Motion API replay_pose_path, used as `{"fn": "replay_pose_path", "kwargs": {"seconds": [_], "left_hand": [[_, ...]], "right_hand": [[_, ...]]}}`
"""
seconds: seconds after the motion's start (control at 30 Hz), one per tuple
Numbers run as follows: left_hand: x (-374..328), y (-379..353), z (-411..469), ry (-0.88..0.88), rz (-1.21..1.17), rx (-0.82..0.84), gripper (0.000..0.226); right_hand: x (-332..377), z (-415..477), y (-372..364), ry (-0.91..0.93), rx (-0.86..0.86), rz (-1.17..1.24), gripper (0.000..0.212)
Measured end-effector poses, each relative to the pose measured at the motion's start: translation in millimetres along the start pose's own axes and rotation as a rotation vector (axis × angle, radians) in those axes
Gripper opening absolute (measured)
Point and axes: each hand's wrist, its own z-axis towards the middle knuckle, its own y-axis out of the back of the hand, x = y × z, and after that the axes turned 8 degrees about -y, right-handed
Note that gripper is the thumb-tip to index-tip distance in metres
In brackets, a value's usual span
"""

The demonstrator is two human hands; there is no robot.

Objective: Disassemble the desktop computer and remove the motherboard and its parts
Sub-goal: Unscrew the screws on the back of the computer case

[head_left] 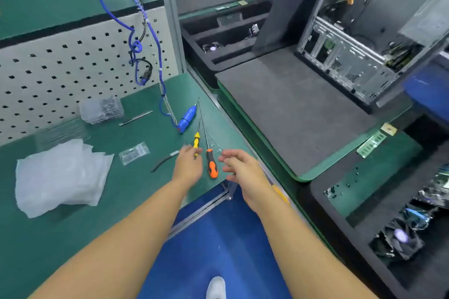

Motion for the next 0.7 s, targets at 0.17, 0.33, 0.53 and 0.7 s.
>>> {"fn": "replay_pose_path", "kwargs": {"seconds": [0.17, 0.33, 0.53, 0.7], "left_hand": [[34.4, -9.8, 42.3, -0.043, 0.472, 0.144, 0.039], [40.2, -22.4, 60.0, -0.111, 0.669, 0.194, 0.033], [31.1, -29.7, 60.1, -0.018, 0.355, -0.004, 0.017], [-9.9, -24.8, 30.5, 0.221, -0.479, -0.151, 0.012]], "right_hand": [[-1.7, 26.7, -4.6, -0.039, -0.001, 0.041, 0.017], [-2.7, 43.6, -2.5, -0.043, 0.011, 0.08, 0.017], [-9.0, 46.0, 6.3, -0.048, -0.008, 0.078, 0.019], [-13.3, 30.5, 18.1, -0.044, -0.05, 0.087, 0.017]]}}
